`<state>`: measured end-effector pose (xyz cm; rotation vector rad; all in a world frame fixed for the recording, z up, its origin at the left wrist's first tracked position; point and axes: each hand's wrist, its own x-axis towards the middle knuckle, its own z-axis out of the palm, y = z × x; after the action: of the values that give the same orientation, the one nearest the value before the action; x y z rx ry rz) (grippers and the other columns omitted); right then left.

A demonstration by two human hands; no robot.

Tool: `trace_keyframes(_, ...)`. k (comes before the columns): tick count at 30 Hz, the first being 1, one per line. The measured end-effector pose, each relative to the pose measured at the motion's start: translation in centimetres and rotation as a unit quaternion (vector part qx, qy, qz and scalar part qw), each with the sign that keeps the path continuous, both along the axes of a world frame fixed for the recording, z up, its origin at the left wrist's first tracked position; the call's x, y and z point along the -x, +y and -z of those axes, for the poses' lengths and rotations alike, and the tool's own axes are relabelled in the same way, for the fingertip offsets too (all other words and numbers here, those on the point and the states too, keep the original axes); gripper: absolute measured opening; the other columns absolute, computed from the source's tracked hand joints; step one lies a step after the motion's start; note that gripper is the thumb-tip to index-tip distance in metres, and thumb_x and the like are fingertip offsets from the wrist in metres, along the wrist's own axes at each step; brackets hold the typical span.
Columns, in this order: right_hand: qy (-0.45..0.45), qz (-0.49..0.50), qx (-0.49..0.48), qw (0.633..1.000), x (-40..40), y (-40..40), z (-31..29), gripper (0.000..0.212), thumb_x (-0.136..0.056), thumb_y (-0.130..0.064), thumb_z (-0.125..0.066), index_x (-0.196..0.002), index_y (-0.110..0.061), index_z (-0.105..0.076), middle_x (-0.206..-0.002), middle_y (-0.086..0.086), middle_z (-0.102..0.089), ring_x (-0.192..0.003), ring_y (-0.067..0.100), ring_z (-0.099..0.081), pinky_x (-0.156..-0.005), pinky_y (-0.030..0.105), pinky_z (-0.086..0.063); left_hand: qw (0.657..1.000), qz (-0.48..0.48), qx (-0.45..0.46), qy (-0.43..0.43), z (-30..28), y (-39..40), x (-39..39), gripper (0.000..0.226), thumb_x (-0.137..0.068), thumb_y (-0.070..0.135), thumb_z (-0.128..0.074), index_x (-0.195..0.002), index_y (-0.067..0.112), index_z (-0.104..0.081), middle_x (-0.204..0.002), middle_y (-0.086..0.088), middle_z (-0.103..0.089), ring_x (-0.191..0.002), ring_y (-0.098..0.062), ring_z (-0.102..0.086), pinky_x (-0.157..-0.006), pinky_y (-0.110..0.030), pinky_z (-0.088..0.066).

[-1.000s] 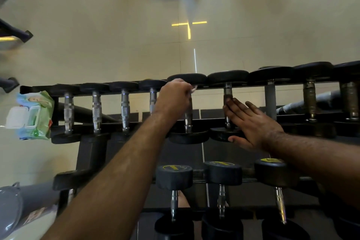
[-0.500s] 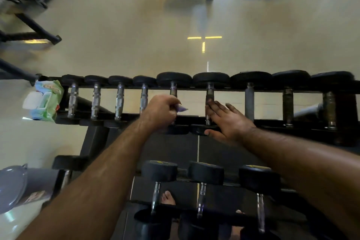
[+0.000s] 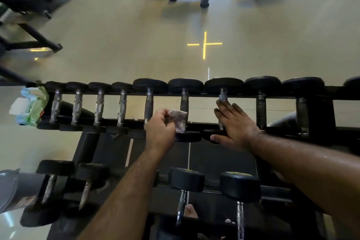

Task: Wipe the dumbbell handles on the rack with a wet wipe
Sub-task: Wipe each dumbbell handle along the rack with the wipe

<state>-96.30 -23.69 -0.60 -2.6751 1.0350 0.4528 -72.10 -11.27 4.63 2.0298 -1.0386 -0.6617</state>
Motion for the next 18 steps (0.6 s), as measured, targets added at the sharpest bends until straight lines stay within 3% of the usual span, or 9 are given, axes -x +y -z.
trace_keyframes(4, 0.033, -0.072, -0.009, 0.997, 1.4, -1.8, 0.4, 0.129, -0.072, -0.104, 0.003, -0.17, -0.02, 0.016, -0.17, 0.004, 0.039, -0.156, 0.022, 0.039, -0.133, 0.049, 0.01, 0.997, 0.032, 0.033, -0.069, 0.9, -2.4, 0.0, 0.025, -0.102, 0.009, -0.062, -0.122, 0.017, -0.073, -0.102, 0.007, -0.075, -0.09, -0.005, -0.07, -0.079, -0.022, -0.061)
trace_keyframes(7, 0.038, -0.067, -0.011, 0.997, 1.6, -1.6, 0.9, 0.124, -0.074, -0.102, 0.002, -0.167, -0.022, 0.024, -0.166, 0.001, 0.047, -0.152, 0.018, 0.046, -0.13, 0.048, 0.016, 0.98, 0.072, 0.081, -0.166, 1.6, -5.4, -0.1, 0.023, -0.099, 0.014, -0.07, -0.12, 0.018, -0.078, -0.105, 0.004, -0.079, -0.092, -0.007, -0.071, -0.085, -0.022, -0.059)
trace_keyframes(9, 0.006, -0.07, 0.008, 0.997, 1.6, -1.4, 1.6, 0.123, -0.079, -0.102, 0.0, -0.169, -0.02, 0.015, -0.17, 0.005, 0.039, -0.155, 0.018, 0.041, -0.13, 0.048, 0.014, 0.958, 0.117, 0.091, -0.245, 2.7, -7.6, -0.4, 0.02, -0.097, 0.013, -0.072, -0.115, 0.017, -0.08, -0.107, 0.0, -0.08, -0.095, -0.015, -0.073, -0.089, -0.027, -0.058)
trace_keyframes(13, -0.05, -0.096, 0.105, 0.989, 2.3, -1.5, 3.0, 0.117, -0.091, -0.096, -0.02, -0.168, -0.009, -0.026, -0.178, 0.016, -0.008, -0.166, 0.032, -0.003, -0.127, 0.058, -0.011, 0.915, 0.193, 0.033, -0.353, 5.1, -9.7, -0.9, 0.017, -0.09, 0.006, -0.073, -0.106, 0.011, -0.079, -0.11, -0.005, -0.073, -0.095, -0.027, -0.067, -0.078, -0.04, -0.062)
trace_keyframes(18, -0.053, -0.089, 0.124, 0.987, 2.3, -1.3, 3.3, 0.121, -0.088, -0.098, -0.024, -0.168, -0.006, -0.026, -0.178, 0.017, -0.011, -0.165, 0.036, -0.011, -0.126, 0.064, -0.023, 0.888, 0.313, -0.028, -0.336, 4.3, -7.7, -2.4, 0.023, -0.093, 0.011, -0.073, -0.115, 0.015, -0.077, -0.117, -0.005, -0.071, -0.104, -0.026, -0.065, -0.091, -0.039, -0.059)
